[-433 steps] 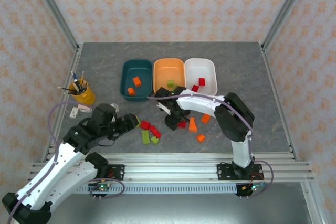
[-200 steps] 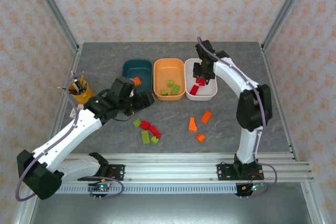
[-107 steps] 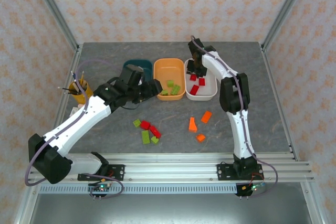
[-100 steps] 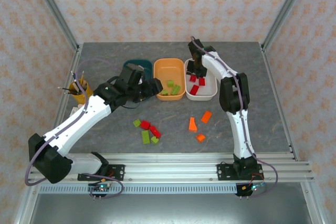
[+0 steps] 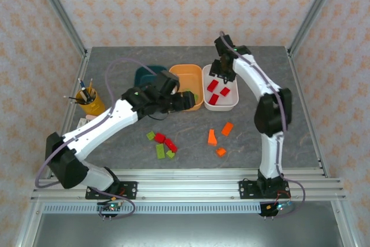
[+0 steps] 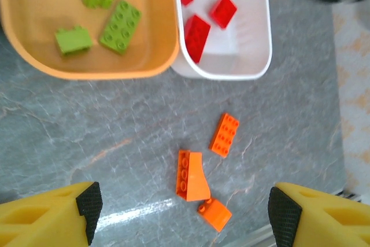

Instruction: Sort the legos into containers by color

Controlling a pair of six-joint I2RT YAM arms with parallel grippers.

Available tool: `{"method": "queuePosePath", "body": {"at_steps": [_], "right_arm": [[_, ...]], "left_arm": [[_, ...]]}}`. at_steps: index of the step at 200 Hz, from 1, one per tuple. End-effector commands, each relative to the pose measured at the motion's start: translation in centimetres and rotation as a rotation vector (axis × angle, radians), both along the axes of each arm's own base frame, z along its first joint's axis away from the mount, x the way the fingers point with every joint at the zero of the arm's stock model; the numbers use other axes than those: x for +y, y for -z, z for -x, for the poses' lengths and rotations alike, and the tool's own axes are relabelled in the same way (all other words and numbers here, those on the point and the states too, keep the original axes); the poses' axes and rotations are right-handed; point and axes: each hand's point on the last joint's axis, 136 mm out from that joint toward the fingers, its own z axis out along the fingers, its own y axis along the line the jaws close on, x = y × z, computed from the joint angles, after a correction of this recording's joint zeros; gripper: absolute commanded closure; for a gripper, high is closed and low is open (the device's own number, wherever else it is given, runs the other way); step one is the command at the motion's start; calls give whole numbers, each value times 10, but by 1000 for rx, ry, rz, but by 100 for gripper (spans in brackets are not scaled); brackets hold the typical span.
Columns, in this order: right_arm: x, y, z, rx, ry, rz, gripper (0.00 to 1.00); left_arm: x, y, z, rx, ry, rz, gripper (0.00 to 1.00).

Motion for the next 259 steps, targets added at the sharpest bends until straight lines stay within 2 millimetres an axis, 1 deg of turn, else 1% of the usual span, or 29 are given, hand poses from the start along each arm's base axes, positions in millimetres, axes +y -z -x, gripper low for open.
{"method": "queuePosePath", "body": {"at_steps": [1,6,23,36,48,51,53,58,69,72,74,77,88,100,114,134,148,164,193,207,224,245,259], "right_arm": [[-22,-49,55,-77,53,40,38],[-26,-53,70,-80,62,37,37],[-39,-50,124,-47,93,7,33],[-43,-41,167,-5,104,-47,30],[-48,-30,204,44,118,-95,28],[-49,-24,212,70,124,-99,28],[-51,-25,219,68,127,-114,27],[-52,-21,233,86,133,-138,27],[-54,-15,258,116,140,-189,26],[-55,-14,264,120,144,-202,26],[-56,-13,268,123,146,-209,26],[-56,-12,273,130,150,-218,26],[-59,-8,290,144,159,-251,25],[-61,-2,304,166,165,-274,24],[-62,3,315,184,169,-289,24],[-64,2,323,183,171,-303,24],[-64,1,325,178,169,-311,24],[-65,2,326,178,167,-312,25],[-63,1,326,174,167,-326,25],[-63,0,326,170,166,-326,25],[-64,1,326,169,163,-320,26],[-63,1,326,170,158,-324,26],[-61,0,325,164,142,-327,27]], "left_arm": [[-14,20,12,36,53,-112,21],[-19,26,14,47,62,-135,22],[-36,45,22,80,100,-206,21],[-49,59,27,107,126,-252,21],[-60,72,30,131,142,-294,21],[-63,75,30,136,146,-304,21],[-65,77,31,139,148,-310,21],[-68,82,31,151,152,-327,21],[-75,92,32,169,159,-363,21],[-78,90,32,167,161,-360,21],[-79,98,32,181,164,-378,21],[-82,102,32,187,167,-384,21],[-90,111,32,201,179,-403,21],[-94,120,32,220,178,-434,21],[-96,133,32,243,174,-462,22],[-98,150,32,271,174,-494,25],[-100,159,31,282,179,-505,27],[-107,168,32,289,193,-490,32],[-115,179,32,293,213,-487,40],[-116,185,33,296,219,-494,47],[-116,188,32,292,218,-506,59],[-112,184,29,271,214,-529,73],[-107,175,24,242,206,-541,75]]}}
